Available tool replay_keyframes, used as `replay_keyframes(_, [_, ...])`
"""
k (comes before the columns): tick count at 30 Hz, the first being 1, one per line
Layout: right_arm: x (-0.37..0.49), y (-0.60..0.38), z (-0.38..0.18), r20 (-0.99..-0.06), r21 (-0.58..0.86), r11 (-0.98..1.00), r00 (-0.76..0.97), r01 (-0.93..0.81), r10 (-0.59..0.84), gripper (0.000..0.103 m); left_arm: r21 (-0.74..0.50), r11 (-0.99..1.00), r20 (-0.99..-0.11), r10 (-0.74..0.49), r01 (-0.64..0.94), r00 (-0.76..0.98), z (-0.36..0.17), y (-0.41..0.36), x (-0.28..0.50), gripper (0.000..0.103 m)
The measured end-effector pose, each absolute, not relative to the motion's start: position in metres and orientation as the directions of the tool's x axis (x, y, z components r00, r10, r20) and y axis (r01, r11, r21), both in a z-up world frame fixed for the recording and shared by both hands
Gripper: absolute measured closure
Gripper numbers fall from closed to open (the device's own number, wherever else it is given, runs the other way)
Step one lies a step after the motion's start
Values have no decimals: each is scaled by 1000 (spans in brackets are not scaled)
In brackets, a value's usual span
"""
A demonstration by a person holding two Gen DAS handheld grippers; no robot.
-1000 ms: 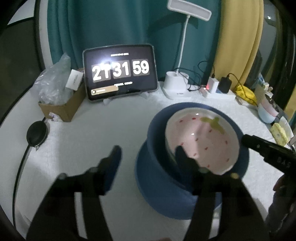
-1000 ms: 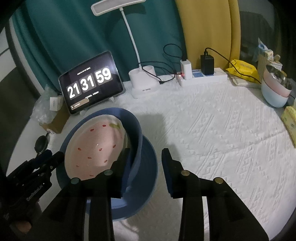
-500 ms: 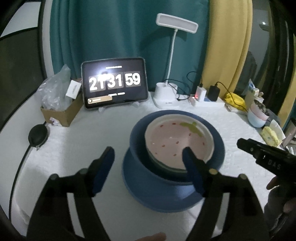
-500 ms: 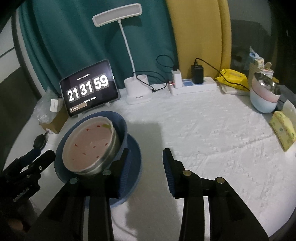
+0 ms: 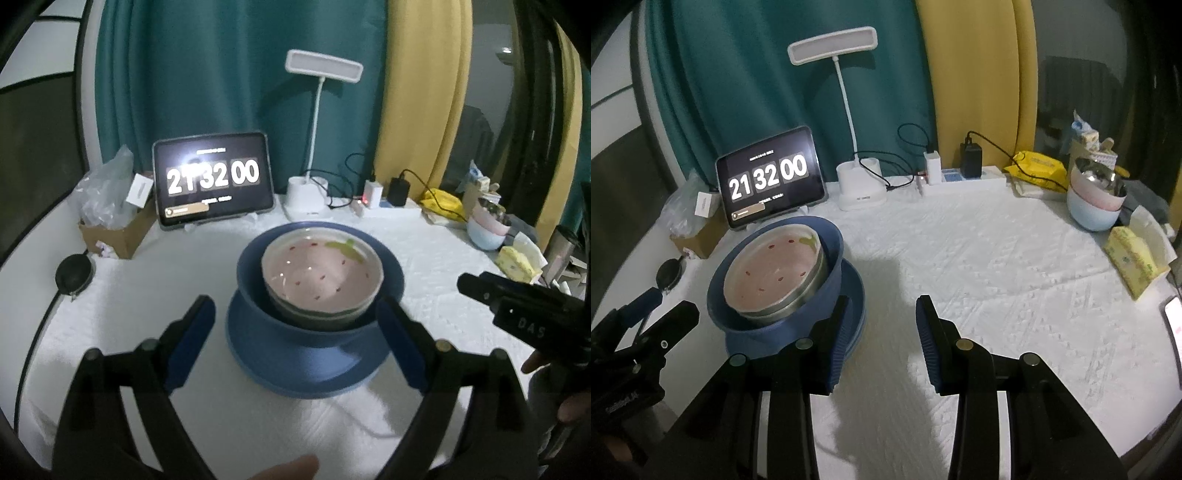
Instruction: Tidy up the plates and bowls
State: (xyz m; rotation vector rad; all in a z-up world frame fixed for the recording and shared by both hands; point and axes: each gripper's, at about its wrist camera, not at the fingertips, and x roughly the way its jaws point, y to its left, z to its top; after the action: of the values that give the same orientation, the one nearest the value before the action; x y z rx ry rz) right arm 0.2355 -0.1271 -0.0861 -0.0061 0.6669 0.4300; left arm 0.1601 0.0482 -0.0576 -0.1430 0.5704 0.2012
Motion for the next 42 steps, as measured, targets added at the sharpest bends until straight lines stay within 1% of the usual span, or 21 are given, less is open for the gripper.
replay_keyframes(7, [211, -129, -75, -571, 100, 916, 732, -387, 372, 65, -76, 972, -500, 157, -224, 851, -46, 44, 137, 13])
replay_keyframes(20, [172, -133, -57, -526, 69, 918, 768, -390, 366, 65, -70, 976, -439, 156, -207, 885, -30, 36, 102, 13])
replay_keyframes(27, [153, -141, -47, -494, 62, 921, 790, -385, 363, 65, -47, 980, -380, 160, -192, 911, -16, 25, 85, 13])
replay_keyframes(42, [128, -161, -21, -411, 23, 935, 850, -354, 331, 65, -36, 987, -307, 140, -159, 941, 15, 6, 72, 13])
